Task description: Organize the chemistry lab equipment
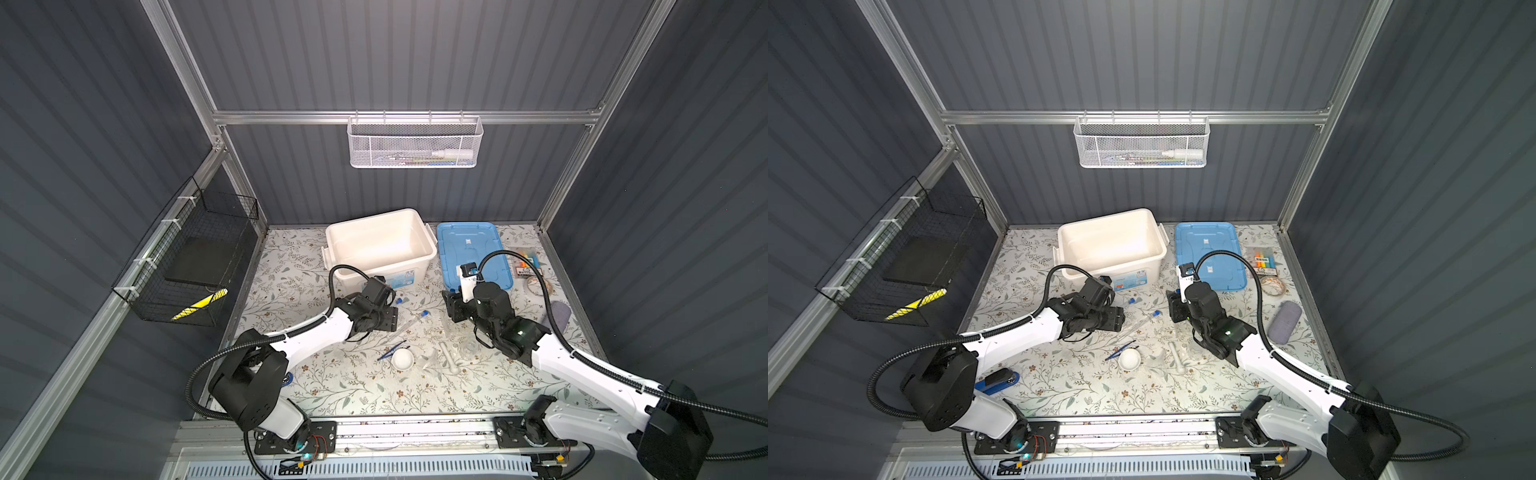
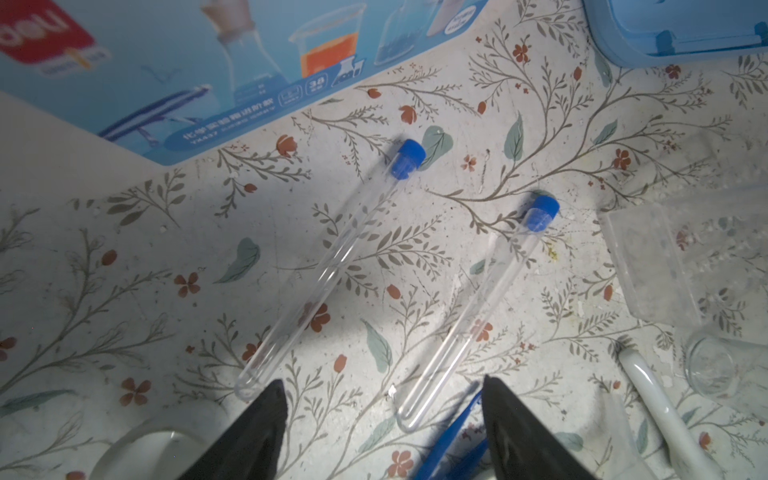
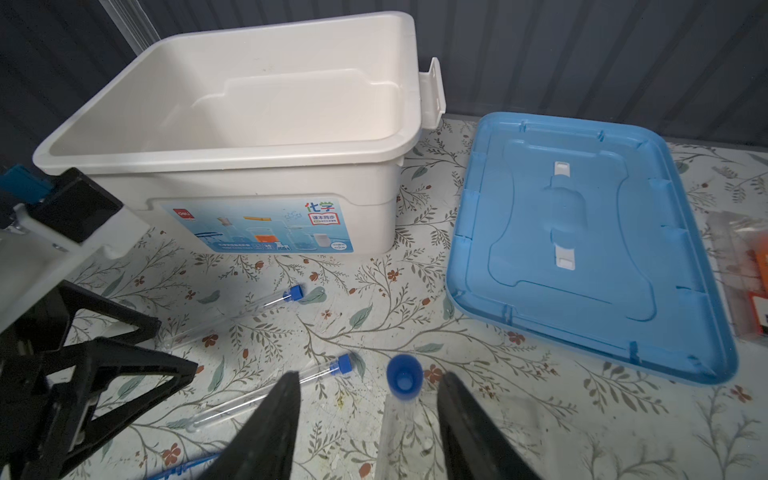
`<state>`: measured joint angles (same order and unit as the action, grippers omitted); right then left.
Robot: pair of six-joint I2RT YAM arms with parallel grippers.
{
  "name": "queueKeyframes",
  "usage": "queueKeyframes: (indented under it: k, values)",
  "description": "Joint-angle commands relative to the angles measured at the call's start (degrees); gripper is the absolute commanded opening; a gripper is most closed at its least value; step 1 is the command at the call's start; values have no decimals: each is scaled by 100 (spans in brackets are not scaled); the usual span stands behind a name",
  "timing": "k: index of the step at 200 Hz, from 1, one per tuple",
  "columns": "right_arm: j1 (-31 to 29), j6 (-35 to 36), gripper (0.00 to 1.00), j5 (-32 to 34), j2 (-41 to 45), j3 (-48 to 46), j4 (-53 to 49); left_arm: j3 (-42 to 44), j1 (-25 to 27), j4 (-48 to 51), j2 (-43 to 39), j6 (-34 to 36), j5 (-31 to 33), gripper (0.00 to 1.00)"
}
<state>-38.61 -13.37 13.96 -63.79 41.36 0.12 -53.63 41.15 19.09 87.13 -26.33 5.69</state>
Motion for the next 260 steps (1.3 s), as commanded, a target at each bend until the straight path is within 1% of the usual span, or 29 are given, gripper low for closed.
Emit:
queueKeyframes:
  k: [1, 23, 76, 88, 143, 260]
  values:
    - [141, -193, 55, -176, -252, 391, -555, -222, -28, 245, 1, 158, 140, 76]
    - [287, -258, 53, -378, -435, 632, -873, -259, -36, 345, 32, 186, 171, 76]
    - [342, -167, 43, -770, -695, 838, -990, -317, -54, 399, 78, 296, 199, 76]
    - [337, -171, 40, -741, -705, 838, -1014, -322, -63, 419, 85, 306, 214, 77]
    - [349, -232, 34, -399, -632, 764, -1153, -286, -72, 402, 67, 294, 230, 77]
    - [370, -373, 32, -234, -443, 576, -1189, -266, -76, 383, 93, 272, 202, 77]
